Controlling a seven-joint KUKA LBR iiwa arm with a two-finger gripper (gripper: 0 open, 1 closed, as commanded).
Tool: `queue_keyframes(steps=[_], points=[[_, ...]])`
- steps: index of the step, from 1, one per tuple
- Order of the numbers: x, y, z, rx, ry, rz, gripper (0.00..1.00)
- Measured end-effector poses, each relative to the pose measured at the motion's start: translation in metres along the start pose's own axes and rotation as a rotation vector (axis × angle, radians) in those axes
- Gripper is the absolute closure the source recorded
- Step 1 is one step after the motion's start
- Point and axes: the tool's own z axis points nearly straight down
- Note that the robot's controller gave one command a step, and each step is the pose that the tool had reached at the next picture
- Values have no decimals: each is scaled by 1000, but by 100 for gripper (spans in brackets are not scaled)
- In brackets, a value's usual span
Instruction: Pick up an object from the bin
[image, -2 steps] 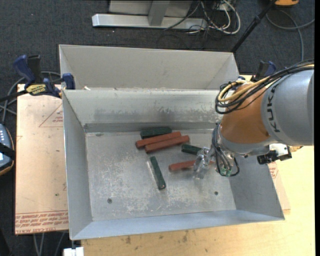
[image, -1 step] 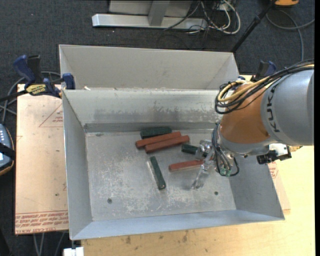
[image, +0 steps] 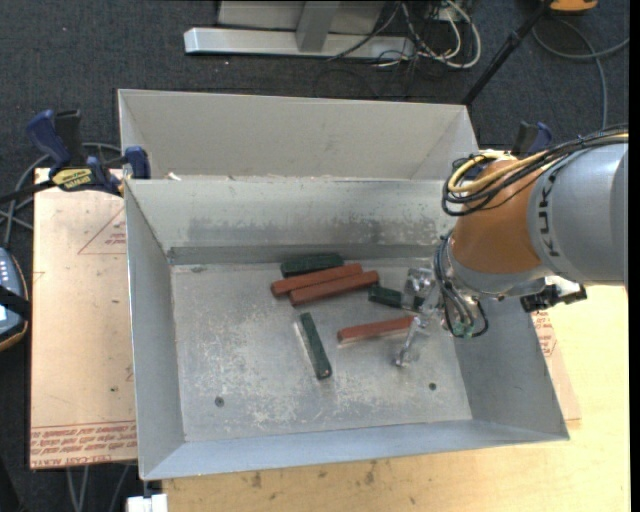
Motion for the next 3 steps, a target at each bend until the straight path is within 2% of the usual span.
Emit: queue_keyframes(steps=[1,2,3], points=[[52,89,-12,-4,8,26,0],[12,30,-2,0,-1,88,0],[40,22,-3,-2,-2,158,0]])
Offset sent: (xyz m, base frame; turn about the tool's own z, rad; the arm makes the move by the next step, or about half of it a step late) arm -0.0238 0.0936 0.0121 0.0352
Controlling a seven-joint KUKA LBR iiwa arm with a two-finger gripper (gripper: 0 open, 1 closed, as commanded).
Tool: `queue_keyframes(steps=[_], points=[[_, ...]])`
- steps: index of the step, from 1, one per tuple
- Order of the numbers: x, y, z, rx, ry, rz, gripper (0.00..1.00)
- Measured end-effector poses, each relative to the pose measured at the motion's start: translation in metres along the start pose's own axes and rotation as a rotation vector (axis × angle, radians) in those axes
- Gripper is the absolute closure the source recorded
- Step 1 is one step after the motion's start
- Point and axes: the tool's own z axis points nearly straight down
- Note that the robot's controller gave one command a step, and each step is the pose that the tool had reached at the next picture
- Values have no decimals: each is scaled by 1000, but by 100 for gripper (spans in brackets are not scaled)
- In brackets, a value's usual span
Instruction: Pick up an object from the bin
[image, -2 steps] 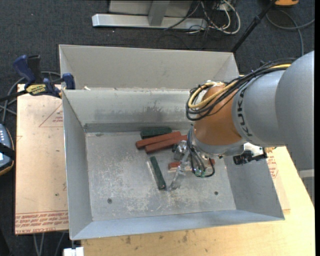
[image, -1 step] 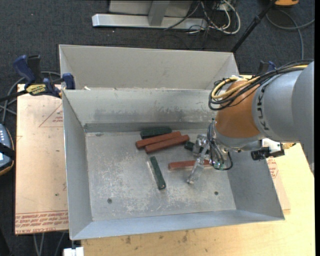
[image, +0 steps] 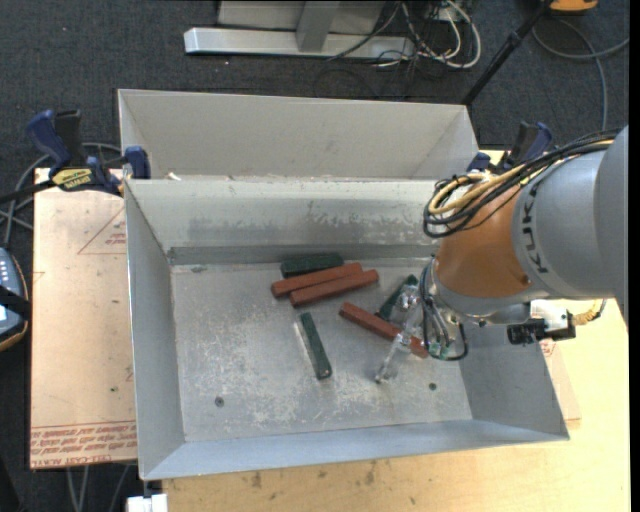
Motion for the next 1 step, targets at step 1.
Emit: queue_keyframes(steps=[1], points=[[1,0,1,2,6,-1,100]])
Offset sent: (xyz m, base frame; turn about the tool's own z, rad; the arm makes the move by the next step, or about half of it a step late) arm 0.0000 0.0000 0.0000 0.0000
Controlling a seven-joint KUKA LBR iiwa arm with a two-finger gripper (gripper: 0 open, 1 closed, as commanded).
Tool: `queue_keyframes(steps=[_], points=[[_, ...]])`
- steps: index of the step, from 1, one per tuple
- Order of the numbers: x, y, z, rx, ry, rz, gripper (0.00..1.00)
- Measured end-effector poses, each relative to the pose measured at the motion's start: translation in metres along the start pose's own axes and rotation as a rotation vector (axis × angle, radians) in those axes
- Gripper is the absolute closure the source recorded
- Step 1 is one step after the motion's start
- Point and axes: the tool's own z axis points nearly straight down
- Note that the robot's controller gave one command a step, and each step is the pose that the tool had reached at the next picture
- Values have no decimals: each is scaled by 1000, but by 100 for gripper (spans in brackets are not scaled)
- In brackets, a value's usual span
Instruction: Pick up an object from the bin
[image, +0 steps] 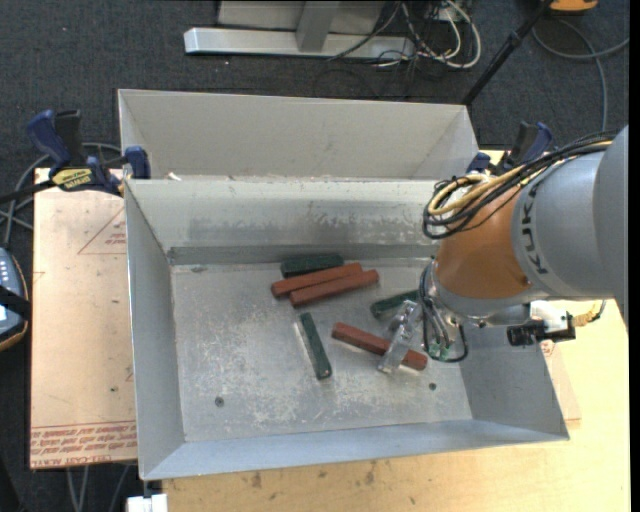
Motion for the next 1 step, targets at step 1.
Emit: queue_keyframes(steps=[1], points=[[-5,3,-181,-3,-9,70,100]])
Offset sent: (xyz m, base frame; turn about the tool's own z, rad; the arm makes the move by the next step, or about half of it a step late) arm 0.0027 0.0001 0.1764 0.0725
